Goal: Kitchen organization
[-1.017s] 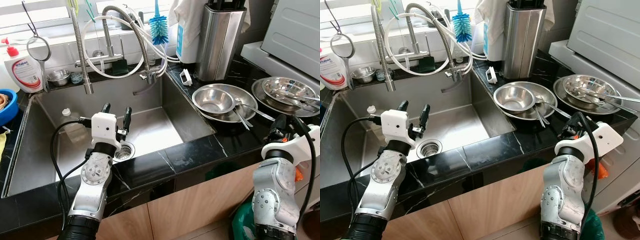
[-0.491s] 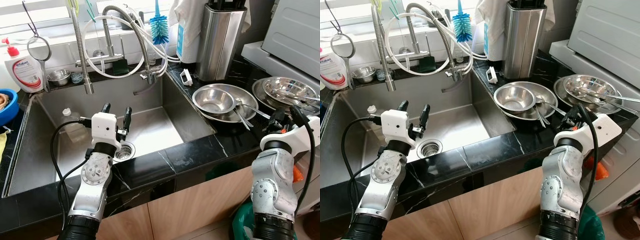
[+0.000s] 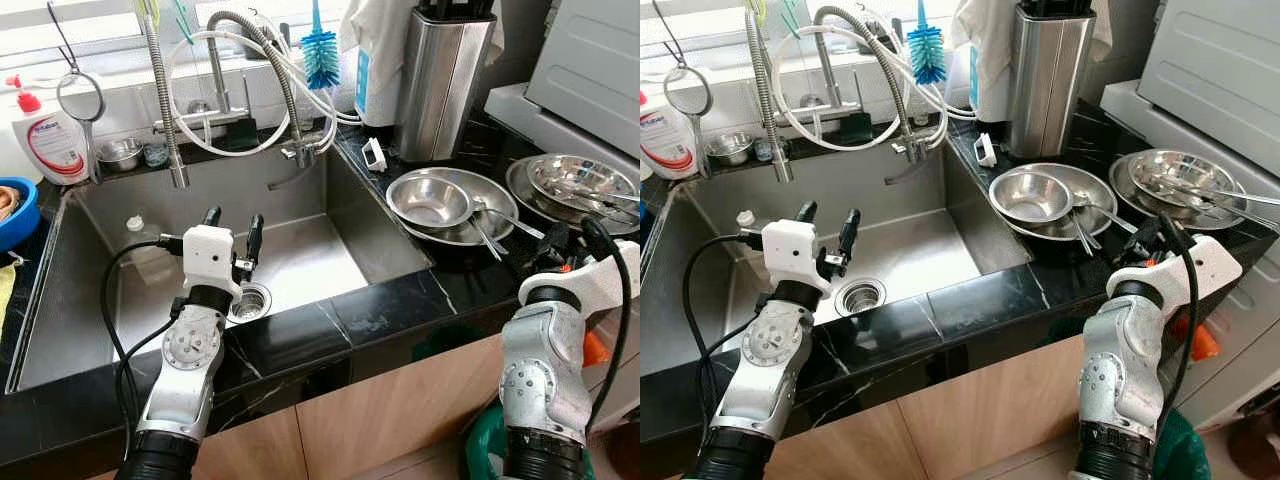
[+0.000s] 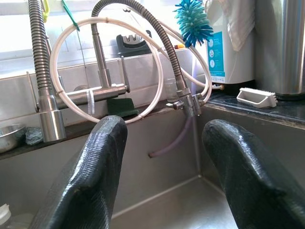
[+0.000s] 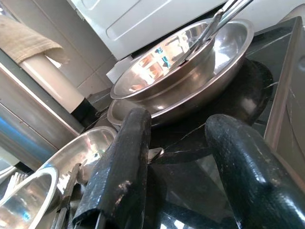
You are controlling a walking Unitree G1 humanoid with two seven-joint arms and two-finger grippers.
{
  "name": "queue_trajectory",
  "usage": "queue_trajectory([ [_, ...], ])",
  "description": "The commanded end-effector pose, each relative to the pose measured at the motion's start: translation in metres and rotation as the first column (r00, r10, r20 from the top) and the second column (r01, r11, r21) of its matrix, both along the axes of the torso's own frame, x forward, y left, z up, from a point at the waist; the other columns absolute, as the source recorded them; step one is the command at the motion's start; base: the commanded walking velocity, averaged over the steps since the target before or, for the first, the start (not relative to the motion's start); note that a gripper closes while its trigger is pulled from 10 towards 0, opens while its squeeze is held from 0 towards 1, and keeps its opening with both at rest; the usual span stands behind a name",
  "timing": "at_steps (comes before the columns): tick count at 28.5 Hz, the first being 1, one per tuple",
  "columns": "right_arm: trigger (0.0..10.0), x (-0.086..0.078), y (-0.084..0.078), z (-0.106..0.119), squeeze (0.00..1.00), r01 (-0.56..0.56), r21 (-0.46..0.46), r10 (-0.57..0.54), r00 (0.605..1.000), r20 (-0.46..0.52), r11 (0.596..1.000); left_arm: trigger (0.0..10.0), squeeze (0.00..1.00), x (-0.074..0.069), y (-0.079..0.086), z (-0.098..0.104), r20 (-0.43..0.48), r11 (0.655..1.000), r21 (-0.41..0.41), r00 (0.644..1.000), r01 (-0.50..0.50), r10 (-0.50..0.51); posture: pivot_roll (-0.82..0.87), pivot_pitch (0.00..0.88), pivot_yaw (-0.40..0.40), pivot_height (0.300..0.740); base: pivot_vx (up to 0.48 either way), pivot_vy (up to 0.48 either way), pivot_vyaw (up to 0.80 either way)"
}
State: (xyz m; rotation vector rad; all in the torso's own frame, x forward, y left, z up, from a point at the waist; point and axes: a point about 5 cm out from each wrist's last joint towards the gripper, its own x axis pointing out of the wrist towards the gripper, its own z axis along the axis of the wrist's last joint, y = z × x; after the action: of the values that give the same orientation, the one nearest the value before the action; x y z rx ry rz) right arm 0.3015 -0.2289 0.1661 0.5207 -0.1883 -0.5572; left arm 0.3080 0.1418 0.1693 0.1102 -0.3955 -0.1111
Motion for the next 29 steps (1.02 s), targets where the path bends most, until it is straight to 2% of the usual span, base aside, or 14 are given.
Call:
queue_trajectory([
  [1,0.0,0.001,0.001,-0.004,0.00,0.005,0.044,-0.005,1.000,-0.011,0.999,10.0,0.00,-0.001,0.001,0.001,0.006,1.000,0.030,1.000,0.002,-0.002,-0.11,0.000,0.068,0.740,0.000,0.000,0.00],
  [8,0.0,0.000,-0.002,-0.007,0.00,0.016,0.060,-0.015,1.000,-0.017,0.998,10.0,0.00,-0.001,0.001,0.001,0.007,1.000,0.031,1.000,0.002,-0.002,-0.12,0.000,0.070,0.740,0.000,0.000,0.00],
  [10,0.0,-0.001,-0.001,-0.008,0.00,0.019,0.090,-0.017,1.000,-0.017,0.996,10.0,0.00,-0.001,0.000,0.001,0.008,1.000,0.031,1.000,0.002,-0.003,-0.12,0.000,0.070,0.740,0.000,0.000,0.00],
  [17,0.0,0.000,-0.002,-0.007,0.00,0.020,0.088,-0.019,1.000,-0.013,0.996,10.0,0.00,-0.001,0.001,0.002,0.014,0.999,0.033,1.000,-0.005,0.005,-0.11,0.000,0.067,0.740,0.000,0.000,0.00],
  [18,0.5,0.001,-0.002,-0.006,0.00,0.019,0.088,-0.019,1.000,-0.009,0.996,10.0,0.00,-0.001,0.001,0.003,0.015,0.999,0.033,1.000,-0.008,0.008,-0.11,0.000,0.067,0.740,0.000,0.000,0.00],
  [19,0.5,0.001,-0.002,-0.006,0.00,0.018,0.088,-0.018,1.000,-0.006,0.996,10.0,0.00,-0.001,0.002,0.003,0.016,0.999,0.033,1.000,-0.010,0.009,-0.11,0.000,0.067,0.740,0.000,0.000,0.00],
  [20,9.6,0.001,-0.002,-0.004,0.00,0.015,0.085,-0.015,1.000,-0.002,0.996,10.0,0.00,-0.001,0.002,0.003,0.017,0.999,0.033,1.000,-0.012,0.011,-0.11,0.000,0.067,0.740,0.000,0.000,0.00],
  [21,10.0,0.002,-0.001,-0.003,0.00,0.011,0.082,-0.011,1.000,0.002,0.997,10.0,0.00,-0.001,0.002,0.003,0.018,0.999,0.033,1.000,-0.013,0.013,-0.11,0.000,0.067,0.740,0.000,0.000,0.00],
  [29,10.0,0.005,0.005,0.006,0.00,-0.035,0.049,0.033,0.999,0.042,0.998,10.0,0.00,0.000,0.002,0.004,0.023,0.999,0.034,1.000,-0.018,0.017,-0.11,0.000,0.066,0.740,0.000,0.000,0.00],
])
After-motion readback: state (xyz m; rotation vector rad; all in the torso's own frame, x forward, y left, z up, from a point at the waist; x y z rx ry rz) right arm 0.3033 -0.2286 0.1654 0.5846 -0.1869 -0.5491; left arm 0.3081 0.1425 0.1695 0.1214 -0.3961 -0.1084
